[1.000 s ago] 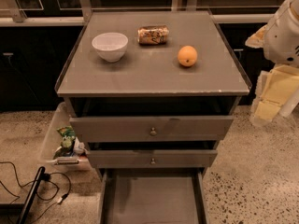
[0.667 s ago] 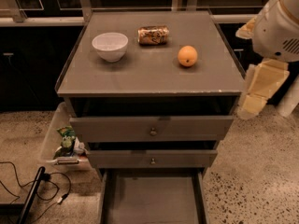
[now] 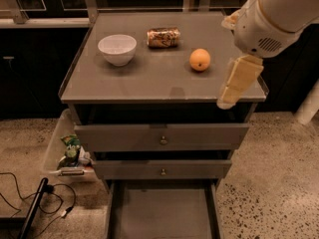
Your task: Place orange into bottom drawer
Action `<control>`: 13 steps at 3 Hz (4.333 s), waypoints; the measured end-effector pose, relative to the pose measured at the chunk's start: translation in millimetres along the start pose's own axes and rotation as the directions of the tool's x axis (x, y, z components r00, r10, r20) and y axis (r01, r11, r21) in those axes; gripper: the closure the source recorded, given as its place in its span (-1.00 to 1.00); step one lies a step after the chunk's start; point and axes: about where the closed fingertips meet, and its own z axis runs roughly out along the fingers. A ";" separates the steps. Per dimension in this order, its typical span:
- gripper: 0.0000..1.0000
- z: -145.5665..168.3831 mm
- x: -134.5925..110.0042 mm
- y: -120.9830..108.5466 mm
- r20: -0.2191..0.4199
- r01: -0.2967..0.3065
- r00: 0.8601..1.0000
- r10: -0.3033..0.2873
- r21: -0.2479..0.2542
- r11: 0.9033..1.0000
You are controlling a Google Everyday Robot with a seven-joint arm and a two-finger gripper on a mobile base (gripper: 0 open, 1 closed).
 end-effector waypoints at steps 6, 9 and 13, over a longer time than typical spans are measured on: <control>-1.00 90.9 59.8 -116.4 0.244 -0.193 0.956 0.163 0.104 0.976; -1.00 149.7 56.1 -170.5 0.473 -0.278 0.840 0.267 -0.048 0.959; -0.63 212.0 36.1 -165.0 0.438 -0.267 0.826 0.355 -0.251 0.930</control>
Offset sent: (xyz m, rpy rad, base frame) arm 0.0251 -0.0006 -0.0110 0.0626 -0.0144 0.0068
